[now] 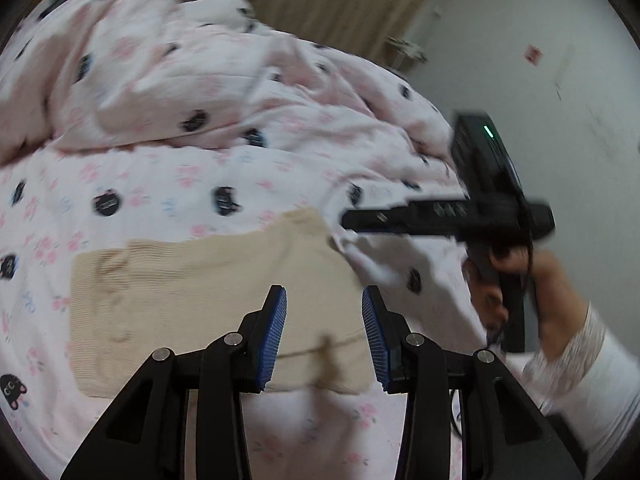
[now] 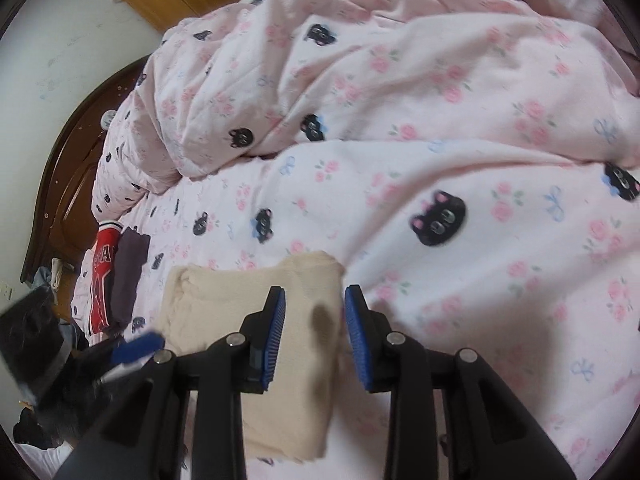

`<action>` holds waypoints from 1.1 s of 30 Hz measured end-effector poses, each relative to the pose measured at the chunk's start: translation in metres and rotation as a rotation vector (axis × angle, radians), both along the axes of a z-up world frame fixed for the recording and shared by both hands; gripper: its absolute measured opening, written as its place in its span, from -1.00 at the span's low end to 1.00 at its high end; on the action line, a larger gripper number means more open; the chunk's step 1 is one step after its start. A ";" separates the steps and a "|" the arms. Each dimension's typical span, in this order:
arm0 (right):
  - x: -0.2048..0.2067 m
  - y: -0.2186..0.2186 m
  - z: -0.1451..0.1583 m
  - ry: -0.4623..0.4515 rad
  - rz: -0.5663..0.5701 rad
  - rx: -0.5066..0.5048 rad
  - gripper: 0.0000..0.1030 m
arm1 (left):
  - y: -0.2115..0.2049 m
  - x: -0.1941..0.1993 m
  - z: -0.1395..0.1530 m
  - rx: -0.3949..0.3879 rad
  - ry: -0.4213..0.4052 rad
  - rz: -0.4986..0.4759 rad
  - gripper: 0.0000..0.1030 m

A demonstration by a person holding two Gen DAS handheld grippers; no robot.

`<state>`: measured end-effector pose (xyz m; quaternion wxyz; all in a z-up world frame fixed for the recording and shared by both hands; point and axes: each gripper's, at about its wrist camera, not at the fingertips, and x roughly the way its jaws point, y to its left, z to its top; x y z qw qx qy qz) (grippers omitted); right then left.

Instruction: Fold clothes

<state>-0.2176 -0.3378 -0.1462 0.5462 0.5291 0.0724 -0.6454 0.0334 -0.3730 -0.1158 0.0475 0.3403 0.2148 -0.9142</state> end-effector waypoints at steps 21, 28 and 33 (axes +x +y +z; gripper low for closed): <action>-0.006 0.016 -0.020 -0.070 0.037 0.051 -0.25 | 0.063 -0.051 -0.056 -0.266 -0.203 -0.178 -0.23; -0.004 -0.009 -0.036 -0.106 0.043 0.085 -0.18 | 0.042 -0.049 -0.058 -0.176 -0.190 -0.129 -0.72; -0.008 -0.018 -0.042 -0.140 0.012 0.073 -0.18 | 0.040 -0.047 -0.053 -0.178 -0.174 -0.115 -0.86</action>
